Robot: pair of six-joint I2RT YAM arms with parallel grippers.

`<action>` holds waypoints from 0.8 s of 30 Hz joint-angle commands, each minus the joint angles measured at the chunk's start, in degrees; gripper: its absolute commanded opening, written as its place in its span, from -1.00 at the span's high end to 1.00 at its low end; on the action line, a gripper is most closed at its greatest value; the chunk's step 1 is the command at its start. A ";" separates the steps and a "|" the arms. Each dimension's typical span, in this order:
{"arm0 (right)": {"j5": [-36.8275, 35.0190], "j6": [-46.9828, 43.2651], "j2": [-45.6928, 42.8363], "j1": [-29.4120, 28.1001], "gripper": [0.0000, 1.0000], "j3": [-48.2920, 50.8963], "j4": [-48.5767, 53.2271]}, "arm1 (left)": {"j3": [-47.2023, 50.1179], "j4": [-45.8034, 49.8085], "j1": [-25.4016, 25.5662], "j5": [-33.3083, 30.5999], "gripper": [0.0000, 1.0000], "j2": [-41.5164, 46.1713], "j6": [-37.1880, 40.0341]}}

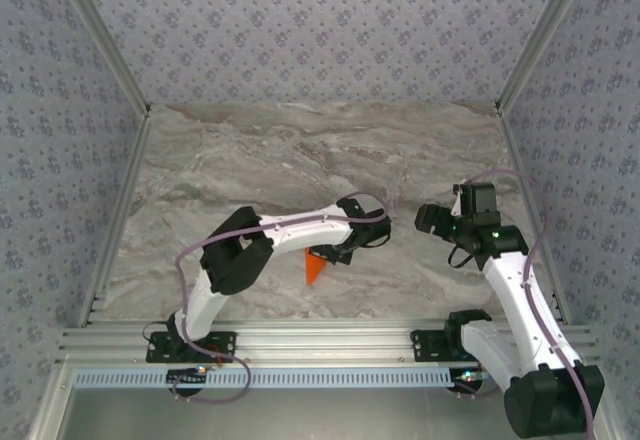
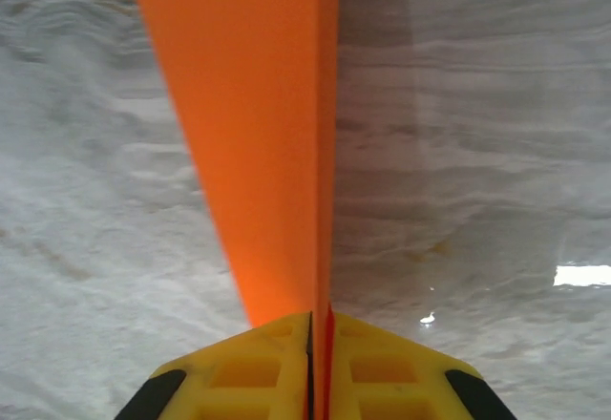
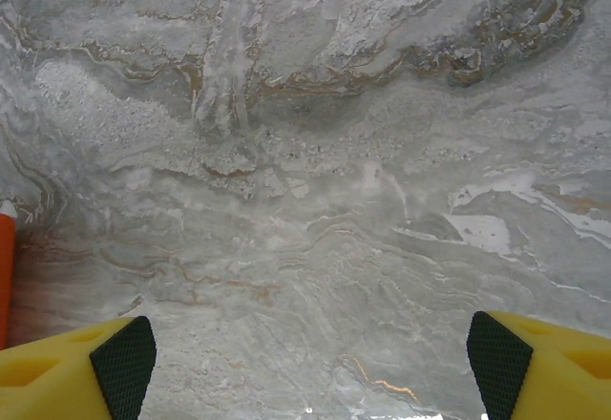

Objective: Fold a paper plane with a square sheet of paper (fold left side to right side)
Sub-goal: Turn over the paper at the center of the table.

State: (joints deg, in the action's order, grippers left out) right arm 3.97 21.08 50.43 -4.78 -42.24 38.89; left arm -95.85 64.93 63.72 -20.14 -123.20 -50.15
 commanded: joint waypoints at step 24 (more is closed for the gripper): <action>18.94 0.15 -0.52 0.12 -0.80 3.86 -1.55 | 19.02 -33.28 -9.45 24.72 -0.40 25.10 11.81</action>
State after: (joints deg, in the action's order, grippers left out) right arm 16.56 20.16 49.21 -3.97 -39.48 38.61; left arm -81.73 38.74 57.34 1.61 -103.53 -38.11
